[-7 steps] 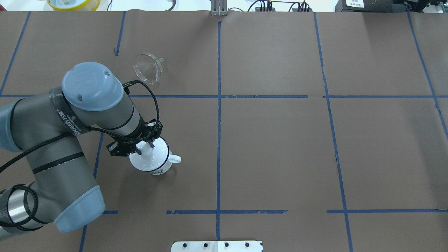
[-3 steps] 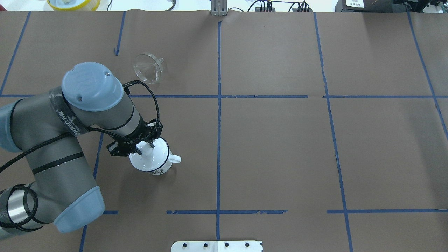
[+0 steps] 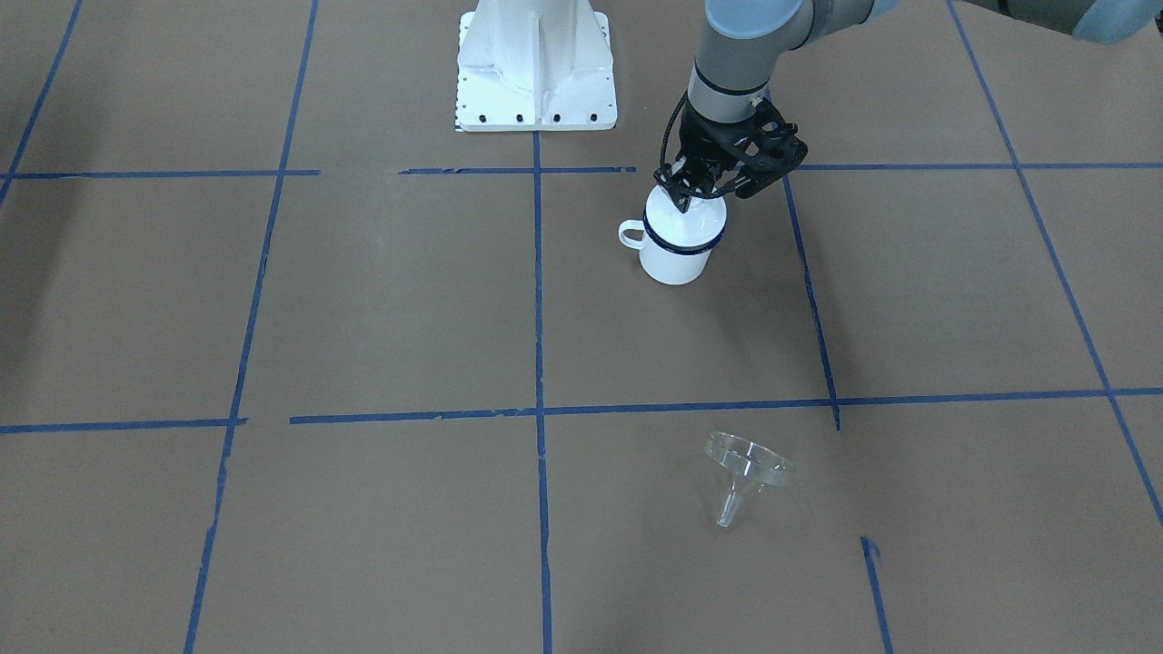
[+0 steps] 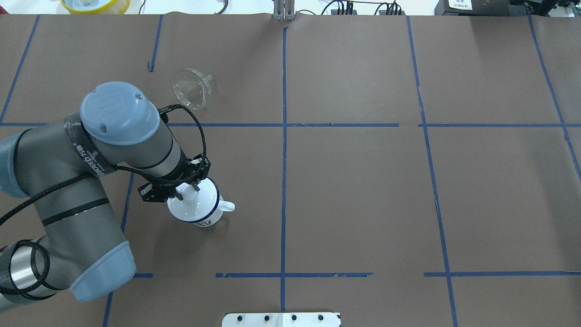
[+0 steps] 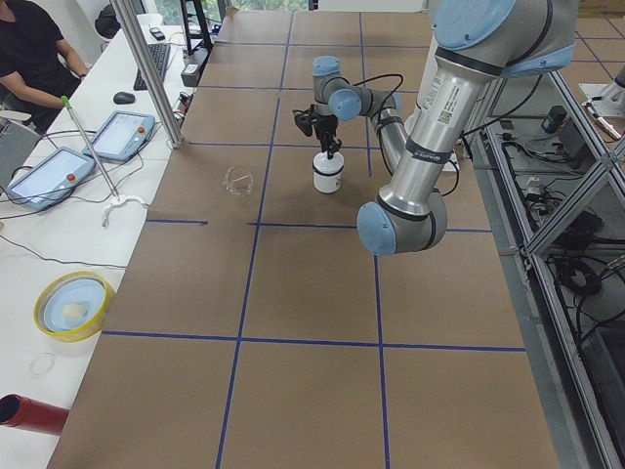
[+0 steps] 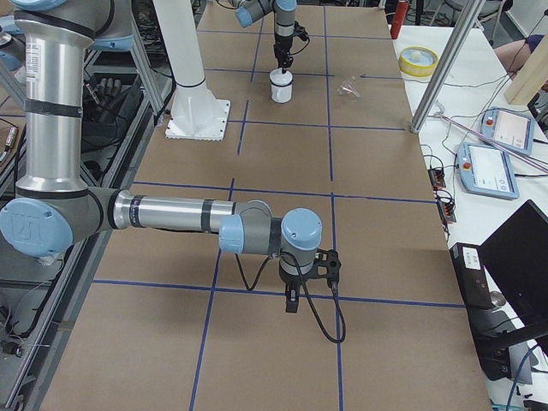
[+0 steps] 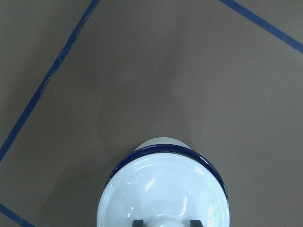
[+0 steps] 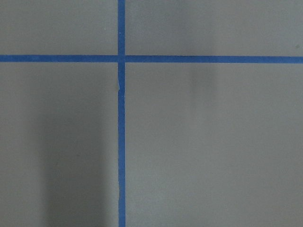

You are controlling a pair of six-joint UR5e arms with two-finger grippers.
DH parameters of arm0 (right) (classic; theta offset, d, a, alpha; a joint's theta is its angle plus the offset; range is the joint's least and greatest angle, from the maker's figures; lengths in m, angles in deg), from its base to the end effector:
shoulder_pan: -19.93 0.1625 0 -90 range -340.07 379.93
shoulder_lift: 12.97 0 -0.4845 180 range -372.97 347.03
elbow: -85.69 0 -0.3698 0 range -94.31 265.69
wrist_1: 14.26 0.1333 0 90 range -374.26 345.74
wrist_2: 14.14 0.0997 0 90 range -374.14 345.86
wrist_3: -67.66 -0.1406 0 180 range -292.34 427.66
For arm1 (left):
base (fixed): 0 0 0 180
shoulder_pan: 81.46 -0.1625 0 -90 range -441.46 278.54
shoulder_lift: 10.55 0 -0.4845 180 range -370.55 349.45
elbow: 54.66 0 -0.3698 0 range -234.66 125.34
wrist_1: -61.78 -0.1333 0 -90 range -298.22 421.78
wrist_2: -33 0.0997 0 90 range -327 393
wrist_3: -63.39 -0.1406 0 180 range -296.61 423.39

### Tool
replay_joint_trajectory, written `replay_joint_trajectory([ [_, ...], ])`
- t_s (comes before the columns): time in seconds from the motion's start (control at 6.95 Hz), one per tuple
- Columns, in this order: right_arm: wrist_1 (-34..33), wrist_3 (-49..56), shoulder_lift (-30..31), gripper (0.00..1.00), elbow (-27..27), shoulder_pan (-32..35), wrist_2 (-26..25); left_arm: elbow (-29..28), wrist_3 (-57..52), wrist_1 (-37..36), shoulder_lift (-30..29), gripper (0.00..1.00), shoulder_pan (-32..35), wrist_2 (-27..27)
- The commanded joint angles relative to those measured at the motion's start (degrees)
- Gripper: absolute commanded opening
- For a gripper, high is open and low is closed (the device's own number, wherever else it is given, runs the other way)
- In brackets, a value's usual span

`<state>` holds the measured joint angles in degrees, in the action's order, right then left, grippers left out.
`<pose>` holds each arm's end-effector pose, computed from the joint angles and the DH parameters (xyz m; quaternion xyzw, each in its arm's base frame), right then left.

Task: Remove funnel from cup

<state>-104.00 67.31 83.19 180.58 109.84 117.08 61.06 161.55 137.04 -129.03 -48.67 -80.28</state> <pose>0.0400 -0.4156 0.7599 -0.0096 -0.3520 0.0052 0.9360 0.4677 -0.3938 0.3248 -0.1150 0.3635 -0.2587 0.8875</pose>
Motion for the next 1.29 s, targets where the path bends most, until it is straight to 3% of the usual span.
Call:
replay_joint_trajectory([
  [0.0,0.0,0.0,0.0,1.00,0.0,0.0,0.0,0.0,0.2,0.1,0.0,0.00,0.0,-0.1],
  [0.14,0.0,0.0,0.0,1.00,0.0,0.0,0.0,0.0,0.2,0.1,0.0,0.11,0.0,-0.1],
  [0.29,0.0,0.0,0.0,1.00,-0.1,0.0,0.0,0.0,0.0,0.1,0.0,0.50,0.0,0.1],
  [0.58,0.0,0.0,0.0,1.00,0.0,0.0,0.0,-0.1,-0.2,0.1,0.1,0.64,0.0,0.2],
  [0.86,0.0,0.0,0.0,1.00,0.0,0.0,0.0,1.5,-4.1,0.0,0.5,0.67,1.1,0.2],
  [1.01,0.0,0.0,0.0,1.00,0.0,0.0,0.0,3.2,-15.7,-0.3,2.9,0.78,5.1,-0.4],
  [1.15,0.0,0.0,0.0,1.00,0.0,0.0,0.0,3.5,-26.3,-0.4,5.1,0.82,12.3,-2.2],
])
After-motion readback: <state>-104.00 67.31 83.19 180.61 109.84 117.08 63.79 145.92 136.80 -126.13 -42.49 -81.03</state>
